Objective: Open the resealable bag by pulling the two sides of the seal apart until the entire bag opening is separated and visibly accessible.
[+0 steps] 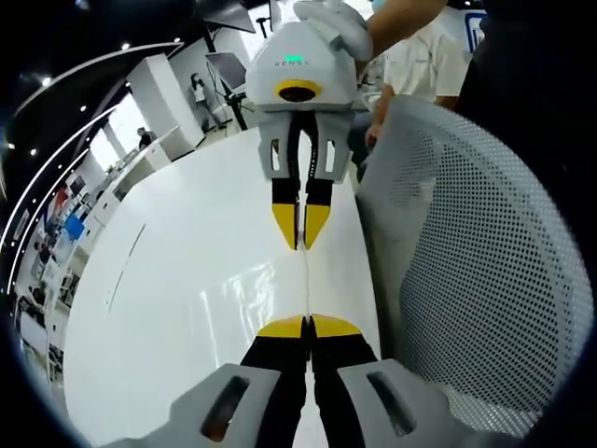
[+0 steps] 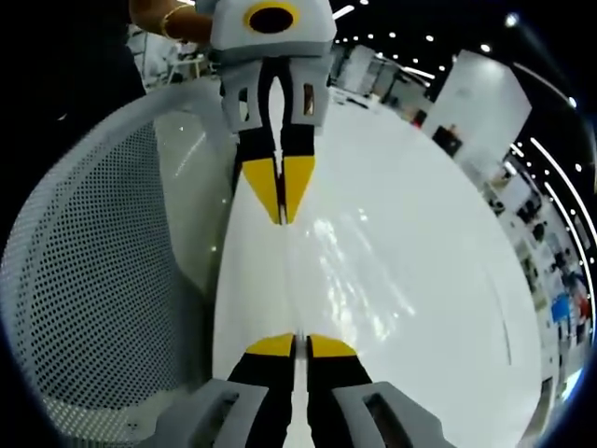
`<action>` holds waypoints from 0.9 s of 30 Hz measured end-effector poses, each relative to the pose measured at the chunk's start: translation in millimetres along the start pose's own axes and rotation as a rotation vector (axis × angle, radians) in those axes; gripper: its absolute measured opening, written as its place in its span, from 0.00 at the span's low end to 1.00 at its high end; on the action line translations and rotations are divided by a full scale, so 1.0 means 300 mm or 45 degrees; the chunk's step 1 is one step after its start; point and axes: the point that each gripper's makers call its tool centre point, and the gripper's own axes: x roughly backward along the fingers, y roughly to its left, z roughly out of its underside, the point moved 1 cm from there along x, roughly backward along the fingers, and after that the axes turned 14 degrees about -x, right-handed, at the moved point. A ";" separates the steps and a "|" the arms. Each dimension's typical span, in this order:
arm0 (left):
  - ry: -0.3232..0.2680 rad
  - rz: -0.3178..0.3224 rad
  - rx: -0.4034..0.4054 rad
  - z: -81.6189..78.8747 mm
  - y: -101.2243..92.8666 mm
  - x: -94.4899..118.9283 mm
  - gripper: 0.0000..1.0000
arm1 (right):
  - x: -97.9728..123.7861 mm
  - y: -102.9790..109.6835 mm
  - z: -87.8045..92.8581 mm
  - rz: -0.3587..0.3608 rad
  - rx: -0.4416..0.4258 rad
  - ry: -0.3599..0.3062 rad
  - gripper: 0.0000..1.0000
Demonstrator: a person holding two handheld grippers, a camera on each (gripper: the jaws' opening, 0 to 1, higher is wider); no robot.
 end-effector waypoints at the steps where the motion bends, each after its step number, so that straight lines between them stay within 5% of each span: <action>1: 0.001 0.000 0.001 0.001 0.000 0.001 0.00 | 0.001 -0.001 0.003 0.001 -0.001 0.001 0.00; 27: 0.031 0.002 0.008 0.033 -0.015 0.017 0.00 | 0.018 0.000 0.075 0.035 -0.112 0.016 0.00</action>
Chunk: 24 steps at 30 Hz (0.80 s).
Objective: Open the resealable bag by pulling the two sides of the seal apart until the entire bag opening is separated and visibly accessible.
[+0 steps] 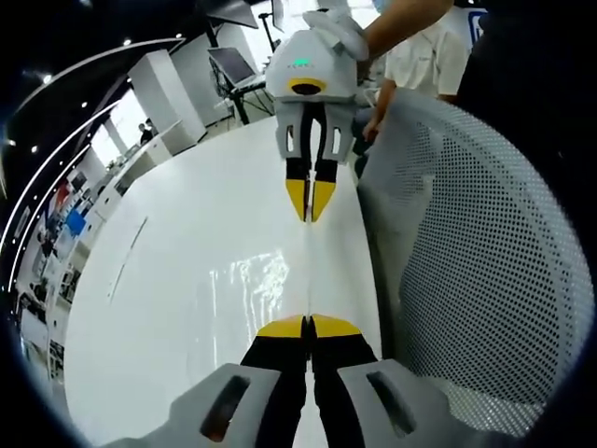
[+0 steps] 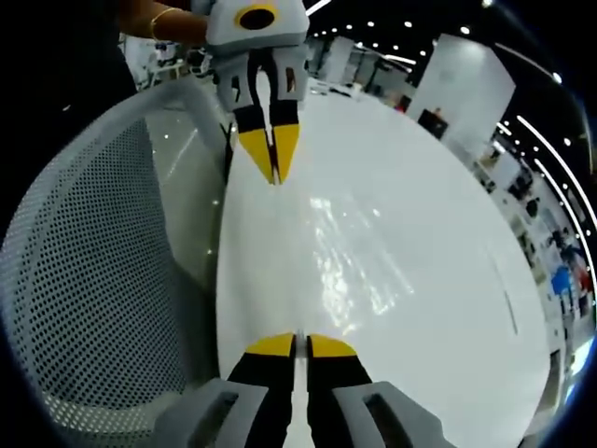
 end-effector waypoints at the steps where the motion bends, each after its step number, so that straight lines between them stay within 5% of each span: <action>1: 0.004 0.002 -0.004 0.000 -0.003 -0.001 0.00 | -0.003 0.001 -0.001 0.004 0.001 0.005 0.00; 13: 0.068 -0.009 -0.043 0.042 -0.010 0.016 0.00 | 0.041 -0.004 -0.079 0.012 -0.112 -0.073 0.03; 24: 0.067 -0.023 -0.079 0.021 0.007 0.013 0.00 | 0.003 0.013 -0.129 -0.012 -0.138 -0.117 0.03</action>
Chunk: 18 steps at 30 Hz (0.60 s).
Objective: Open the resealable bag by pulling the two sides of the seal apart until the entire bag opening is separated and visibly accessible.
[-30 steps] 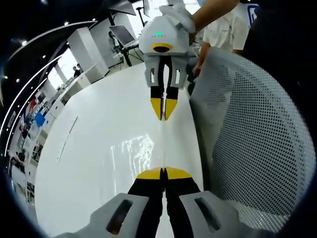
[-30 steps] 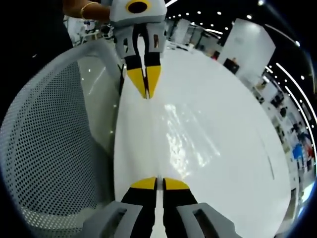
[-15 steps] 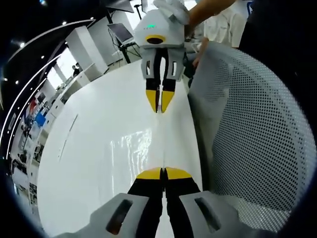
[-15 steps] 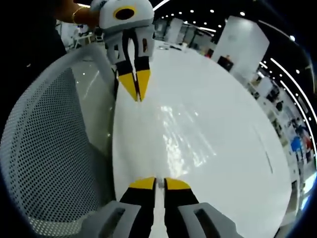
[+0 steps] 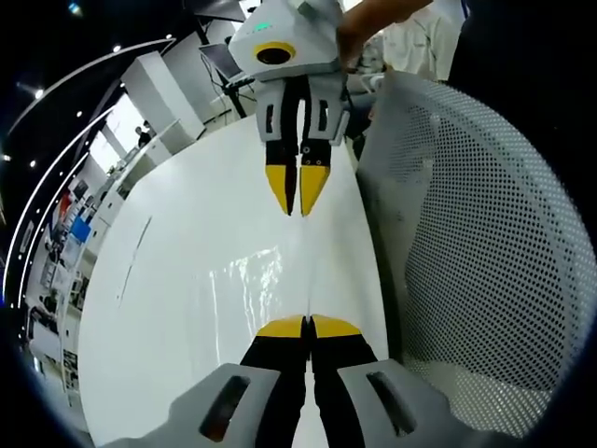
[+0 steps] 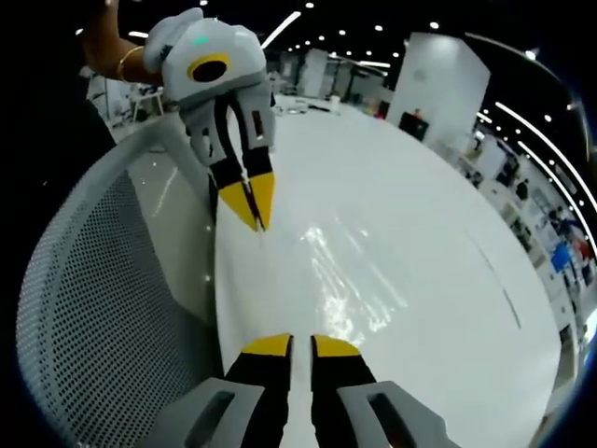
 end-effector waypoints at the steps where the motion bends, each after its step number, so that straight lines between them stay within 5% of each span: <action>1: -0.001 -0.002 -0.003 -0.002 0.002 -0.001 0.00 | -0.003 0.001 -0.001 -0.001 0.001 -0.001 0.03; 18: -0.005 -0.005 -0.054 -0.032 0.003 -0.003 0.00 | -0.052 0.018 -0.006 -0.051 0.005 0.014 0.02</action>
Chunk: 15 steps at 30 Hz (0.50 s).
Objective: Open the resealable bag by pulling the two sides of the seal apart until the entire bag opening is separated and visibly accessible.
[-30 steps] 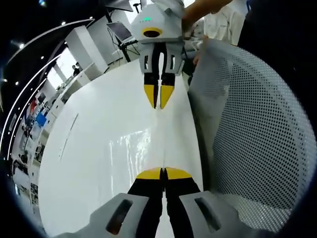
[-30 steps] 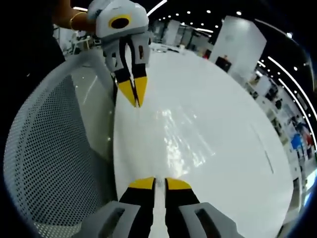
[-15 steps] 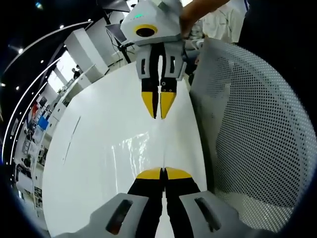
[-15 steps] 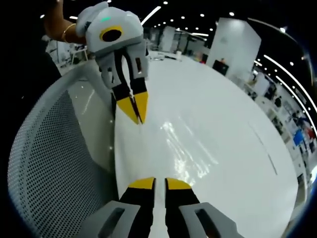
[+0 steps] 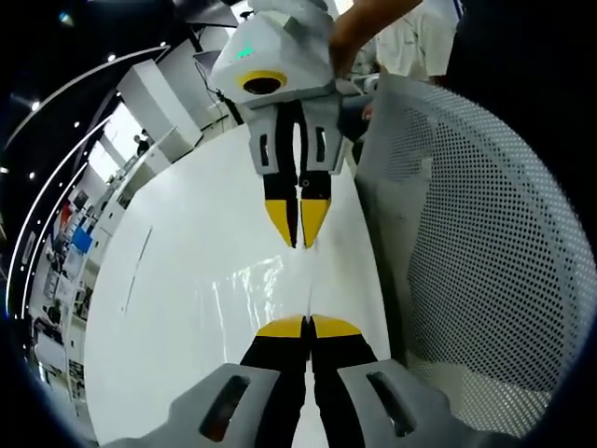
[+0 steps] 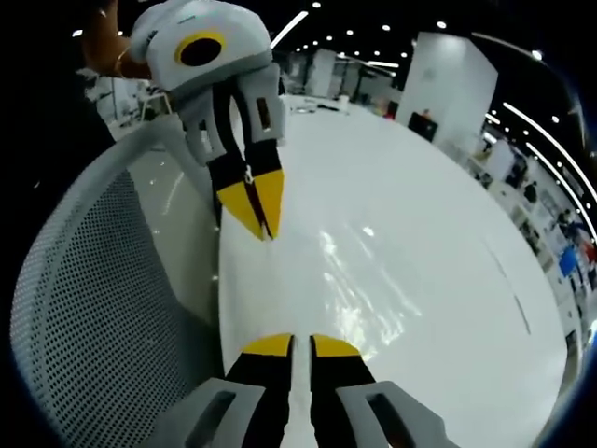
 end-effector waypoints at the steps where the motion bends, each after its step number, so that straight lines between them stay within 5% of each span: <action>1: 0.016 0.000 -0.019 0.004 -0.001 0.000 0.00 | -0.003 0.003 -0.002 -0.003 -0.005 0.003 0.00; 7: 0.049 -0.039 -0.021 0.017 0.012 0.008 0.00 | -0.001 0.008 -0.019 -0.005 -0.013 0.011 0.00; 12: 0.062 -0.064 -0.044 0.006 0.020 0.017 0.22 | 0.007 -0.004 -0.053 0.012 -0.024 -0.017 0.00; 15: 0.041 -0.092 -0.077 -0.029 0.032 0.025 0.17 | 0.009 -0.009 -0.063 0.020 -0.024 -0.020 0.00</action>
